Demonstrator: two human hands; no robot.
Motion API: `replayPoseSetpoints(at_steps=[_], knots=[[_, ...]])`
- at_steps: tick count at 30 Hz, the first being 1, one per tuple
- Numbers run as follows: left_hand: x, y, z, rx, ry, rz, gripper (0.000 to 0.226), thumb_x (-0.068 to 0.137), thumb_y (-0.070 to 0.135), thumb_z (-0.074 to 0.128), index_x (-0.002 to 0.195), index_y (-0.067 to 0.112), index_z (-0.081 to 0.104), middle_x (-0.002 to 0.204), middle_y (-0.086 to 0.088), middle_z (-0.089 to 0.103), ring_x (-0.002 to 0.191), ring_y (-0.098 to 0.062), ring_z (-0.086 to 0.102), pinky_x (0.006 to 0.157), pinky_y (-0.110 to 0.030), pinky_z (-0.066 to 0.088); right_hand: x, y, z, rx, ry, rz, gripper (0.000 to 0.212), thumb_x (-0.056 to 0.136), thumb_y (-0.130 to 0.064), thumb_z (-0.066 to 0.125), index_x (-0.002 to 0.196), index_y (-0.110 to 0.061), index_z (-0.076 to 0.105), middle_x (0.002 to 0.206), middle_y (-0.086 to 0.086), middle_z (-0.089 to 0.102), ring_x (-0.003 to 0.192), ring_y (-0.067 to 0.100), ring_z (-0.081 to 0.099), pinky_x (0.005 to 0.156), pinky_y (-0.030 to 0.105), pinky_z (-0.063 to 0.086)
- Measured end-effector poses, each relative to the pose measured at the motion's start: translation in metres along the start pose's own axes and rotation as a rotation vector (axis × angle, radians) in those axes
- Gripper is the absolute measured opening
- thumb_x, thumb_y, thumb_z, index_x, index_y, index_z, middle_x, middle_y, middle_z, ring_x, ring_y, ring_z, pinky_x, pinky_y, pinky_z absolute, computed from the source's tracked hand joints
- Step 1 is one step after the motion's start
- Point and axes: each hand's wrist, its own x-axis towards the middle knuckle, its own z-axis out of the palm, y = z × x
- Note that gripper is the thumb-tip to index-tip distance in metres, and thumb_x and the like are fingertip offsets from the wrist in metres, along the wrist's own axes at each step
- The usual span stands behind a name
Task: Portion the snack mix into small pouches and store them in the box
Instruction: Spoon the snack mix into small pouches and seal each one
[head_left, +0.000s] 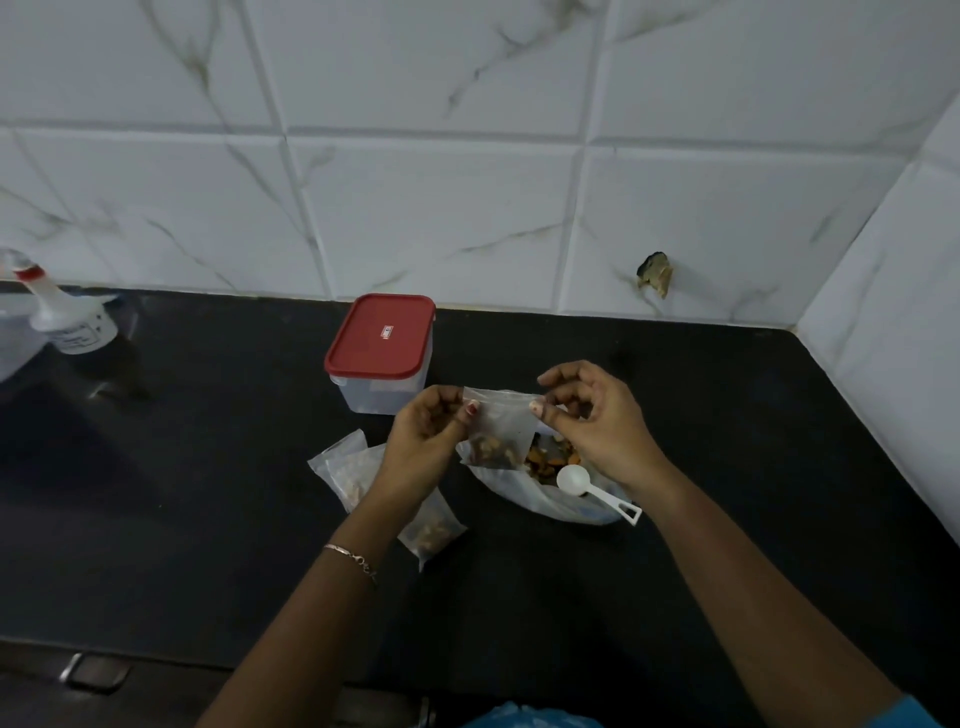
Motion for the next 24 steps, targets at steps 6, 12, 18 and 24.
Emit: replayPoseSetpoints(at_steps=[6, 12, 18, 24], knots=[[0.003, 0.000, 0.002, -0.080, 0.041, -0.020, 0.011, 0.093, 0.013, 0.058, 0.102, 0.011, 0.064, 0.094, -0.001, 0.069, 0.093, -0.016, 0.065, 0.084, -0.035, 0.054, 0.000, 0.005, 0.009, 0.059, 0.075, 0.088, 0.004, 0.088, -0.021, 0.070, 0.090, -0.018, 0.071, 0.094, 0.007, 0.068, 0.084, 0.017, 0.062, 0.059, 0.014, 0.051], [0.007, 0.000, 0.004, -0.125, 0.062, -0.022, 0.011, 0.094, 0.015, 0.057, 0.100, 0.013, 0.066, 0.090, 0.001, 0.069, 0.087, -0.013, 0.066, 0.076, -0.029, 0.054, -0.001, 0.005, 0.013, 0.113, 0.101, 0.132, 0.005, 0.088, -0.026, 0.070, 0.089, -0.021, 0.072, 0.096, 0.004, 0.068, 0.092, 0.019, 0.064, 0.076, 0.028, 0.055], [0.011, 0.000, 0.004, -0.163, 0.089, -0.048, 0.013, 0.091, 0.015, 0.060, 0.101, 0.010, 0.066, 0.094, -0.003, 0.071, 0.090, -0.017, 0.069, 0.079, -0.029, 0.057, 0.003, 0.004, 0.014, 0.111, 0.109, 0.110, 0.006, 0.090, -0.021, 0.066, 0.095, -0.017, 0.069, 0.097, 0.003, 0.066, 0.087, 0.013, 0.062, 0.077, 0.028, 0.054], [0.014, 0.001, 0.007, -0.149, 0.087, -0.036, 0.019, 0.093, 0.014, 0.058, 0.108, 0.003, 0.065, 0.099, -0.009, 0.070, 0.093, -0.018, 0.068, 0.076, -0.028, 0.055, 0.007, 0.008, 0.018, 0.125, 0.099, 0.135, 0.008, 0.092, -0.023, 0.064, 0.098, -0.019, 0.068, 0.101, 0.009, 0.066, 0.095, 0.028, 0.063, 0.083, 0.035, 0.055]])
